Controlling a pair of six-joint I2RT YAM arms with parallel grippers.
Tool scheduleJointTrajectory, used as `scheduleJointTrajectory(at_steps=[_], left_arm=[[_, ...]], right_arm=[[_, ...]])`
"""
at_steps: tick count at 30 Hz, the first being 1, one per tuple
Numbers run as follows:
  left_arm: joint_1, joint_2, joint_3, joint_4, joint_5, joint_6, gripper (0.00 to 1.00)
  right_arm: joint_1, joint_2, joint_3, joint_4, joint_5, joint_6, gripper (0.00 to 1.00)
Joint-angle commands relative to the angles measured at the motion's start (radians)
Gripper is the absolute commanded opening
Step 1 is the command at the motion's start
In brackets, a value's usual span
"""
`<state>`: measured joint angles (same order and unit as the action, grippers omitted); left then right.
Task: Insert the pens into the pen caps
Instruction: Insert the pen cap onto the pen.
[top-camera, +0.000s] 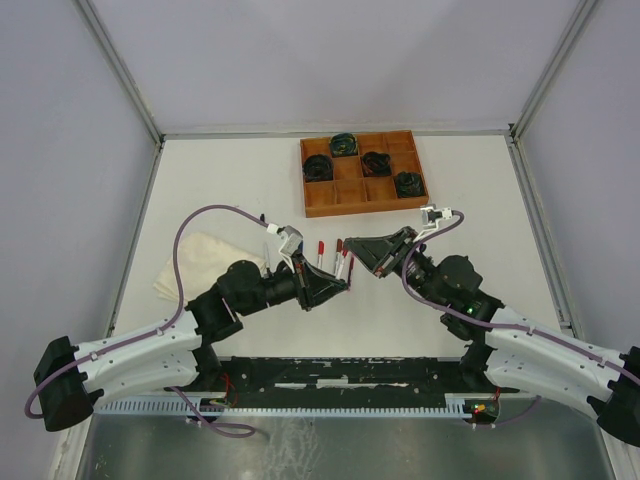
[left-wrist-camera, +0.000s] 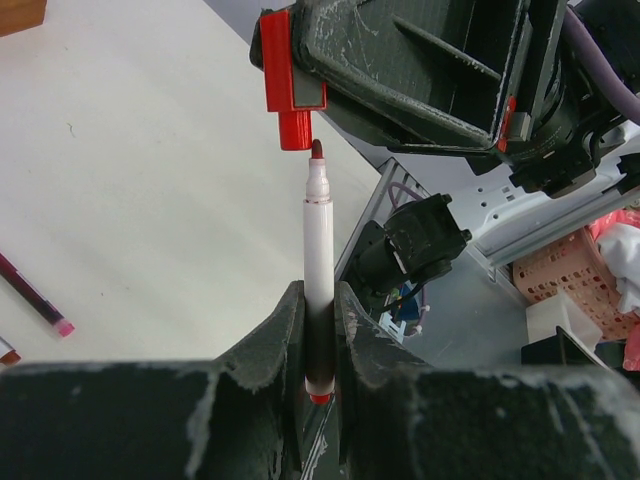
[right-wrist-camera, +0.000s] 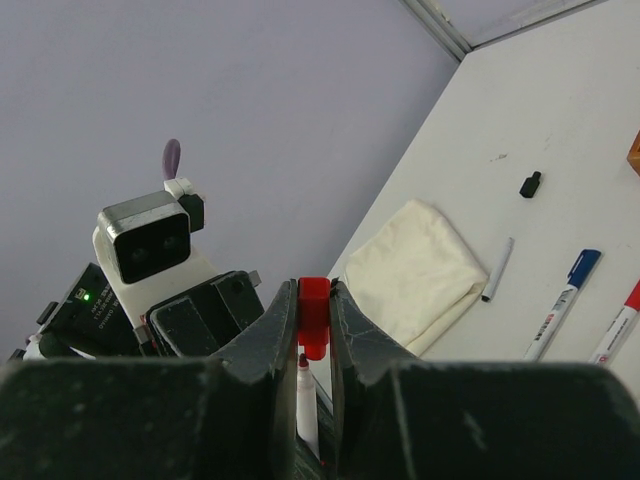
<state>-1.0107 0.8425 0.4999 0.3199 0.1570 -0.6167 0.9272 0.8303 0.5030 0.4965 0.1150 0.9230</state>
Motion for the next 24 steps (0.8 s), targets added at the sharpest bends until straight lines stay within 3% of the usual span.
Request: scheduleJointTrajectory(at_steps=[1, 24], left_arm=[[-0.006, -0.016, 0.009, 0.034, -0.027, 0.054, 0.03], [-0.005, -0.015, 0.004, 0.03, -0.033, 0.049, 0.03]], right_arm=[[-0.002, -0.003, 0.048, 0.03, -0.025, 0.009, 0.0], [-0.002, -0.009, 0.073, 0.014, 0.003, 0.036, 0.0]])
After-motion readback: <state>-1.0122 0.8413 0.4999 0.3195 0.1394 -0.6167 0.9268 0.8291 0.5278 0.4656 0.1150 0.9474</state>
